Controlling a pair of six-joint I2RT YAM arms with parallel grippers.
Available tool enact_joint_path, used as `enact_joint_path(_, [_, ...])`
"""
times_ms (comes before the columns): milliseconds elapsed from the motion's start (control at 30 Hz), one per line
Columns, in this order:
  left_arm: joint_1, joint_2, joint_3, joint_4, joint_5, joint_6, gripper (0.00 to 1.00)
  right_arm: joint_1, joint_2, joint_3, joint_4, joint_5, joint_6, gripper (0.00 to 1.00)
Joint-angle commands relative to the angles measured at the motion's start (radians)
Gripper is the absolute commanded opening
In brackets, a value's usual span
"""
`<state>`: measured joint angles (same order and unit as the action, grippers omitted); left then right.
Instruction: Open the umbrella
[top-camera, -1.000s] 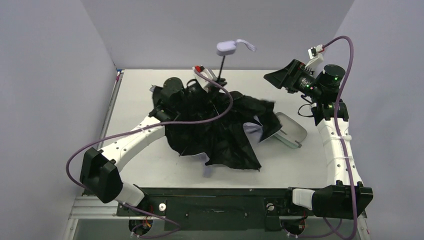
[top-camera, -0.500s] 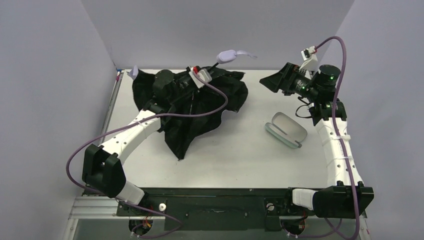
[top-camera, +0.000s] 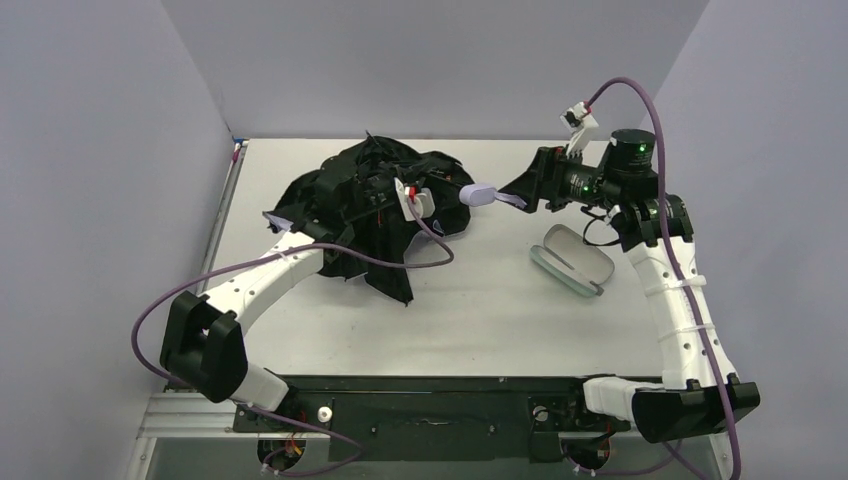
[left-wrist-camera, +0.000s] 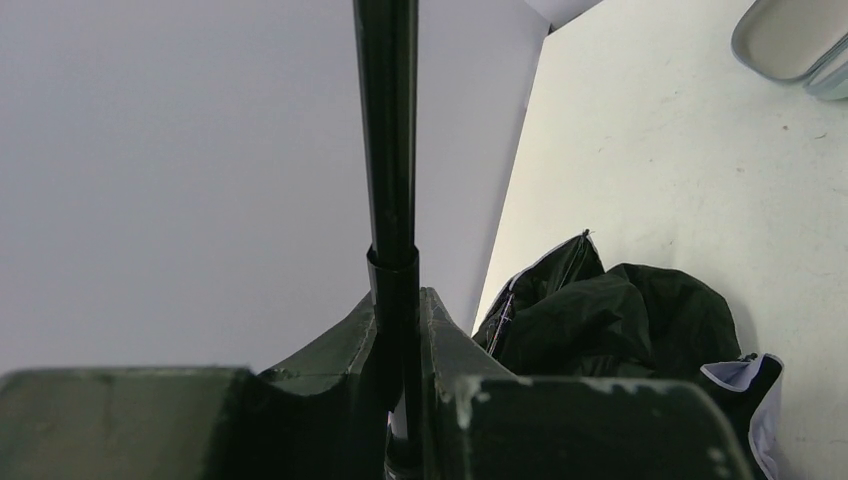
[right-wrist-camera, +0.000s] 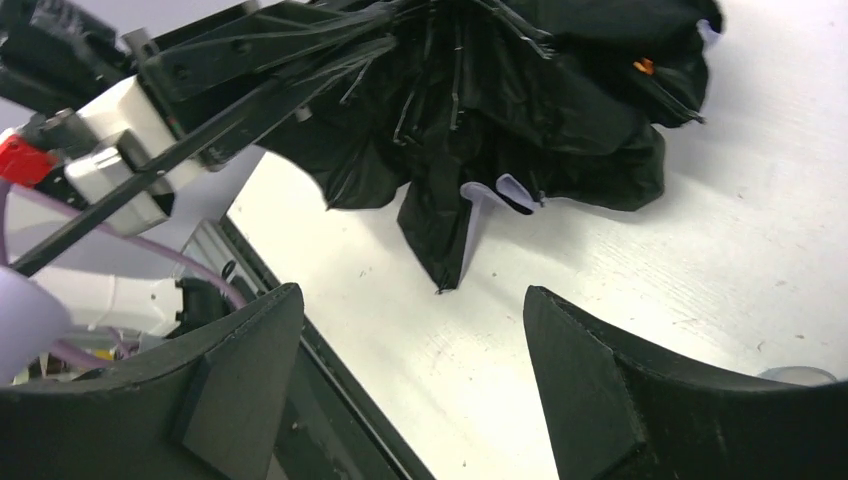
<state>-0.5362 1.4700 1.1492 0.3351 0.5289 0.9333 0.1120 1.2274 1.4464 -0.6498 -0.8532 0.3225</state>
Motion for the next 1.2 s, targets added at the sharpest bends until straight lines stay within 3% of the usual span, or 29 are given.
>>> enact_joint_path(0, [-0.016,-0.054,0.018,0.111,0.017,0.008,0.0,0.039,0.004,0.115,-0.093,-0.029,-0.101,0.76])
enact_joint_path(100, [-0.021,-0.064,-0.001,0.117,0.038,0.015,0.0,0.043,-0.008,0.118,-0.063,-0.026,-0.102,0.76])
enact_joint_path(233, [-0.04,-0.081,-0.069,0.102,0.074,0.221,0.0,0.043,0.015,0.106,-0.068,-0.039,-0.046,0.76])
enact_joint_path(400, [-0.043,-0.054,-0.033,0.139,0.044,0.422,0.0,0.054,0.029,0.1,-0.073,-0.035,-0.03,0.75])
enact_joint_path(567, [-0.032,-0.048,0.045,-0.022,0.064,0.74,0.0,0.066,0.038,0.105,-0.057,-0.065,0.024,0.75])
enact_joint_path(733, [-0.04,-0.035,0.067,-0.094,0.074,0.929,0.0,0.158,0.048,0.08,-0.067,-0.064,0.023,0.76])
enact_joint_path(1000, [-0.051,-0.007,0.085,-0.071,0.048,0.957,0.0,0.317,0.075,0.005,-0.159,0.105,-0.145,0.76])
enact_joint_path(1167, [-0.062,-0.003,0.077,-0.033,0.03,0.919,0.0,0.372,0.138,-0.004,-0.161,0.109,-0.164,0.71])
